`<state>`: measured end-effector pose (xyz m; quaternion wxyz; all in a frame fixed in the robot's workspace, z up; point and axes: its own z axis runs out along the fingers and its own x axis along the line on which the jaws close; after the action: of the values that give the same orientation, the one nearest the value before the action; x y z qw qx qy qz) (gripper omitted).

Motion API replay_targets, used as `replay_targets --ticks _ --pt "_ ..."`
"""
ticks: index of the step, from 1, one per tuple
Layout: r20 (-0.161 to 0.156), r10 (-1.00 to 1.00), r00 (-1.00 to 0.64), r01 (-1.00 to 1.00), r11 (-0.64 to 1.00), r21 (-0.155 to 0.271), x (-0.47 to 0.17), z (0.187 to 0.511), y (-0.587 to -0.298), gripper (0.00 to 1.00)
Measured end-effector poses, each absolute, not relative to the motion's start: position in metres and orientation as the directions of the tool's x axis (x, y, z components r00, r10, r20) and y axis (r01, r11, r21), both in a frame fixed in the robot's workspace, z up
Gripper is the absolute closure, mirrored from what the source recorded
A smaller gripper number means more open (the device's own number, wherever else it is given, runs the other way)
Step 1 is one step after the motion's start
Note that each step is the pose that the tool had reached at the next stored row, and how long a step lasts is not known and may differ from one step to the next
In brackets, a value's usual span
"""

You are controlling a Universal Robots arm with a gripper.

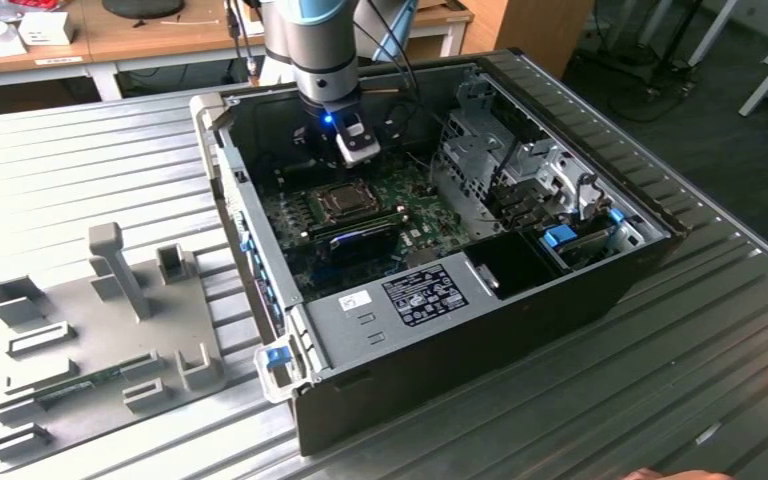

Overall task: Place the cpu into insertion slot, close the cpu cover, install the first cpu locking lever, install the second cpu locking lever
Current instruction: 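Install the first cpu locking lever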

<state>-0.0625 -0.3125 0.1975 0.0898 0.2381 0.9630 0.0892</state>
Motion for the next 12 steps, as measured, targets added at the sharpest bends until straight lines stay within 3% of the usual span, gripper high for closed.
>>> replay_targets --ticks 12 --pt "-0.139 0.475 -0.869 0.441 0.871 0.218 -0.0643 0.1973 -0.3100 0.89"
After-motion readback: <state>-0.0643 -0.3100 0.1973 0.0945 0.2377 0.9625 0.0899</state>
